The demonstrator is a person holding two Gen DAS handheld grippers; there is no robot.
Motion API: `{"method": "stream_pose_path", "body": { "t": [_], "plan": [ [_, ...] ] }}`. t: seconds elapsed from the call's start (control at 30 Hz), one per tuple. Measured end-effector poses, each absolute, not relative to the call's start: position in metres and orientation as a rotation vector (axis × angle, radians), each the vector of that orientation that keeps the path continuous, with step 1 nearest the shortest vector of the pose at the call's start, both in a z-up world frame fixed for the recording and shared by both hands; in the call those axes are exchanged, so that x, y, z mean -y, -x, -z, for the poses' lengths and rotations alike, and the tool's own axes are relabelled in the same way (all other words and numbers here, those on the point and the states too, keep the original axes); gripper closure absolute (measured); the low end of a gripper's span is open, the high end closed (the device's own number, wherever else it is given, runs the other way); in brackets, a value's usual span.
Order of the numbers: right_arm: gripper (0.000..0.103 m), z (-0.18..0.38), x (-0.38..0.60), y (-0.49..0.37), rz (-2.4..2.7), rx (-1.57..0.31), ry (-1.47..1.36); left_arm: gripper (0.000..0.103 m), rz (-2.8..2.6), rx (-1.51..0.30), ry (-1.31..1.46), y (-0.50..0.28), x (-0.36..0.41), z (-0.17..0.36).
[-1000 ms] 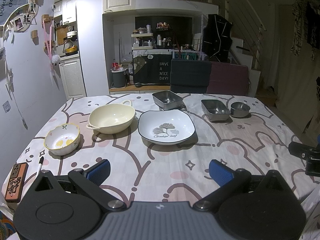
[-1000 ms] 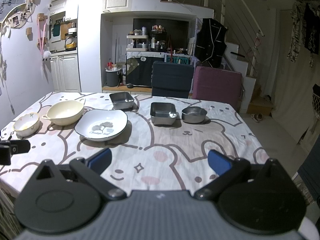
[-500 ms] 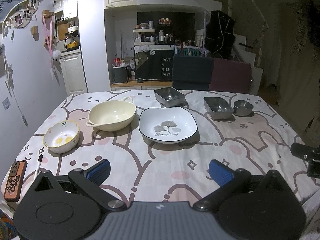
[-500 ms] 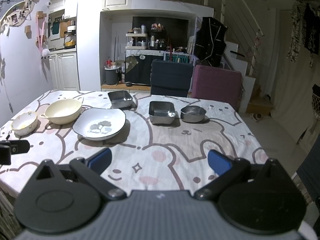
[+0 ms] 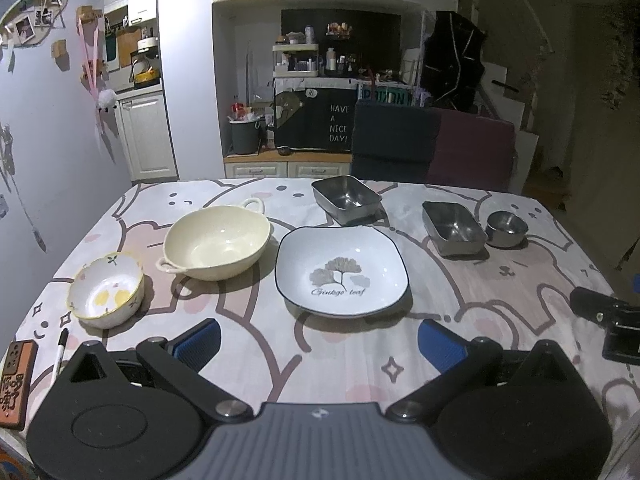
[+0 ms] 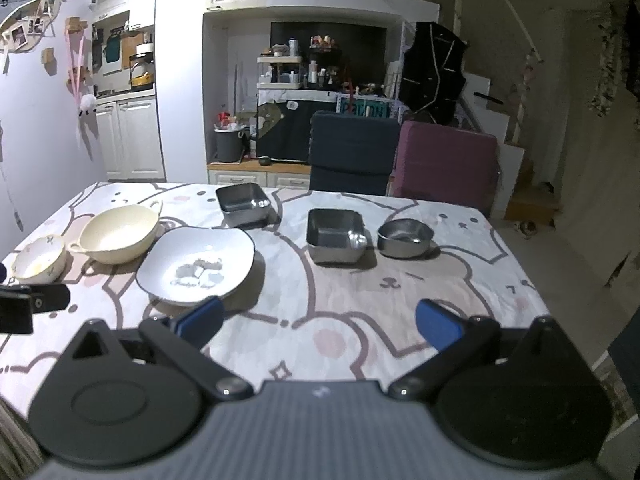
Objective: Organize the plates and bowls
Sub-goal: 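Reach both grippers to the white Ginkgo leaf plate and close on its rim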
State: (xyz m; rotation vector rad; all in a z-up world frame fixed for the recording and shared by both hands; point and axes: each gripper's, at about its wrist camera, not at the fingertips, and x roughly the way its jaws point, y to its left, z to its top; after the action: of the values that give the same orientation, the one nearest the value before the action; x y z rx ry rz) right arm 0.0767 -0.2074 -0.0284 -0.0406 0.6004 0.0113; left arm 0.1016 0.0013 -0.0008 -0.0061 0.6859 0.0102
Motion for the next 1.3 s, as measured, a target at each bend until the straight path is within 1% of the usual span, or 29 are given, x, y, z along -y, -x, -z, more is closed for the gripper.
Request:
{"method": "stream_pose_path", "body": {
  "t": [0.23,0.6,0.93,1.17,1.3],
  "plan": [
    [0.000,0.026,0.199,-0.119,-0.048,-0.605,0.047,0.000,-0.005,-0.710,0.010,-0.146,-0.004,0.004],
    [0.000,0.034,0.184,-0.193,-0.128,-0.593,0.089,0.000,0.015,-0.781,0.021,-0.223,-0.010,0.024],
    [0.000,0.055,0.173,-0.262,-0.277,-0.707,0.038,0.000,-0.013,-0.818,0.065,-0.279,-0.024,0.048],
    [0.000,0.078,0.180,-0.301,-0.318,-0.783,-0.094,0.000,0.005,-0.844,0.104,-0.307,-0.035,0.066],
    [0.000,0.093,0.185,-0.319,-0.310,-0.856,-0.177,0.000,0.039,-0.870,0.202,-0.321,-0.048,0.076]
  ]
}}
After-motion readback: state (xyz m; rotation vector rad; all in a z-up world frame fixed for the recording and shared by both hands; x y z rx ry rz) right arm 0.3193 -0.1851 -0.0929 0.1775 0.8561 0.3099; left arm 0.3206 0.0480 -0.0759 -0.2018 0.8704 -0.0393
